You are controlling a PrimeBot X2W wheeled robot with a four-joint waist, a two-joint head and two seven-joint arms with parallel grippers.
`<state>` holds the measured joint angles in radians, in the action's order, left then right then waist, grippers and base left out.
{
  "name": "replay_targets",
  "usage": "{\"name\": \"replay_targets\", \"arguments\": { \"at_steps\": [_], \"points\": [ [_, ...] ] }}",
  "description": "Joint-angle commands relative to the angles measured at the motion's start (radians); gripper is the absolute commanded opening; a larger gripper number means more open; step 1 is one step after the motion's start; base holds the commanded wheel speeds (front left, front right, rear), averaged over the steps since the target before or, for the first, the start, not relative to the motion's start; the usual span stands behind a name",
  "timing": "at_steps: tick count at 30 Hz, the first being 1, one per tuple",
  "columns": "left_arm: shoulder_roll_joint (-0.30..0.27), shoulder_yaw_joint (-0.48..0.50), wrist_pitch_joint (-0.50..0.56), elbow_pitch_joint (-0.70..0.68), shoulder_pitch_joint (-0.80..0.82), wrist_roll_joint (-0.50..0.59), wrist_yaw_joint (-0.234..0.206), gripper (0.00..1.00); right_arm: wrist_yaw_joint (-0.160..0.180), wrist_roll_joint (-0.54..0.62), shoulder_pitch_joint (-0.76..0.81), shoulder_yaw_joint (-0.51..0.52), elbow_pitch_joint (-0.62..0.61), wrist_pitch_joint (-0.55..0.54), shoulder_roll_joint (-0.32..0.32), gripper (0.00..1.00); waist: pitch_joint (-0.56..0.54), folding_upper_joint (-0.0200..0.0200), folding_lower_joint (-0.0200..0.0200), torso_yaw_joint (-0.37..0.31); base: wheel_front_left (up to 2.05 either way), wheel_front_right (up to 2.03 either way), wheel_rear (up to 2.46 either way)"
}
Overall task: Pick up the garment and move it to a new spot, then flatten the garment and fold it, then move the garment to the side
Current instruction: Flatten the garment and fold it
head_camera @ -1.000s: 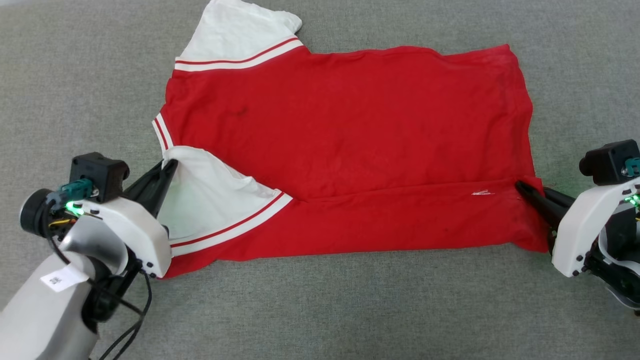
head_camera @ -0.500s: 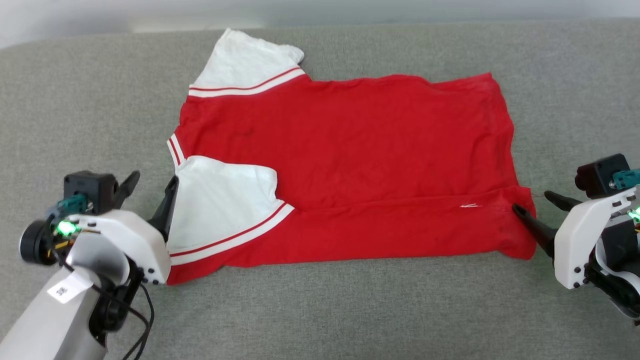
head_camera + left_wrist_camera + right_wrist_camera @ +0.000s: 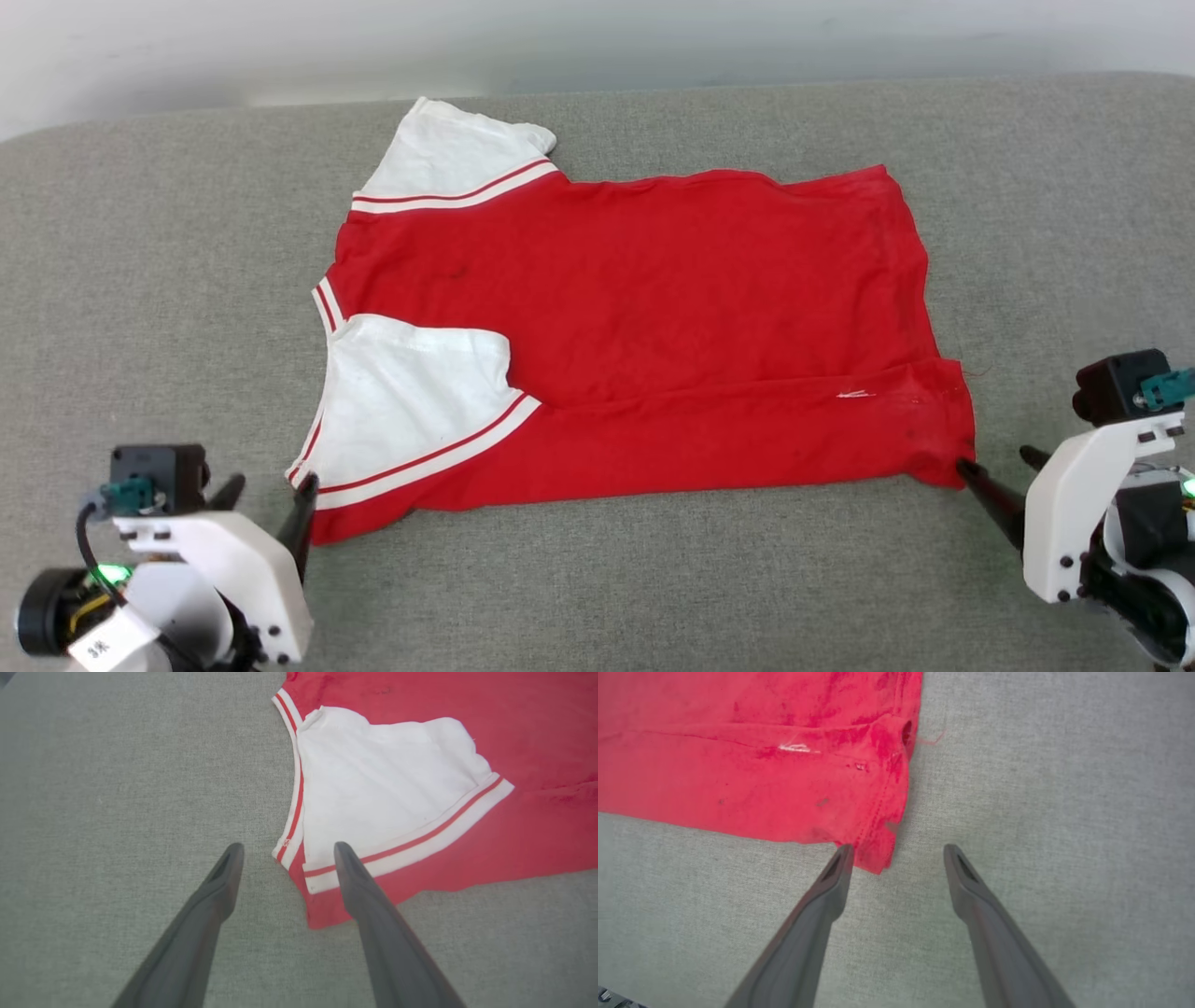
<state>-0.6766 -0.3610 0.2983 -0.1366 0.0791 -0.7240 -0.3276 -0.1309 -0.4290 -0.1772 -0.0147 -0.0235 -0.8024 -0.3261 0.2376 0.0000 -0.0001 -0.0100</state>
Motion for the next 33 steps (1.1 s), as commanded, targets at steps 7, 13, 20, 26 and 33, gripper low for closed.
{"name": "replay_targets", "arguments": {
  "at_steps": [7,13,20,26,33],
  "points": [
    [0.002,-0.010,0.050,-0.044,-0.055,-0.018,-0.042,1.00,0.000,0.054,0.070,0.064,-0.147,-0.083,0.082,1.00,0.027,0.0000,0.0001,-0.012,0.00,0.00,0.00],
    [0.008,-0.013,0.068,-0.022,-0.034,-0.028,-0.044,1.00,0.000,0.074,0.085,0.085,-0.220,-0.113,0.118,1.00,0.060,0.0000,0.0001,-0.024,0.00,0.00,0.00],
    [0.020,-0.022,0.075,0.053,-0.009,-0.031,-0.042,1.00,0.000,0.078,0.083,0.084,-0.253,-0.118,0.128,1.00,0.094,0.0000,0.0001,-0.037,0.00,0.00,0.00],
    [0.059,-0.076,0.134,0.118,-0.016,-0.085,0.016,0.00,0.000,0.086,0.075,0.086,-0.260,-0.118,0.119,1.00,0.110,0.0000,0.0001,-0.039,0.00,0.00,0.00],
    [0.077,-0.092,0.110,0.132,0.004,-0.087,0.057,0.00,0.000,0.103,0.058,0.085,-0.258,-0.108,0.100,1.00,0.082,0.0000,0.0001,-0.022,0.00,0.00,0.00]
  ]
}}
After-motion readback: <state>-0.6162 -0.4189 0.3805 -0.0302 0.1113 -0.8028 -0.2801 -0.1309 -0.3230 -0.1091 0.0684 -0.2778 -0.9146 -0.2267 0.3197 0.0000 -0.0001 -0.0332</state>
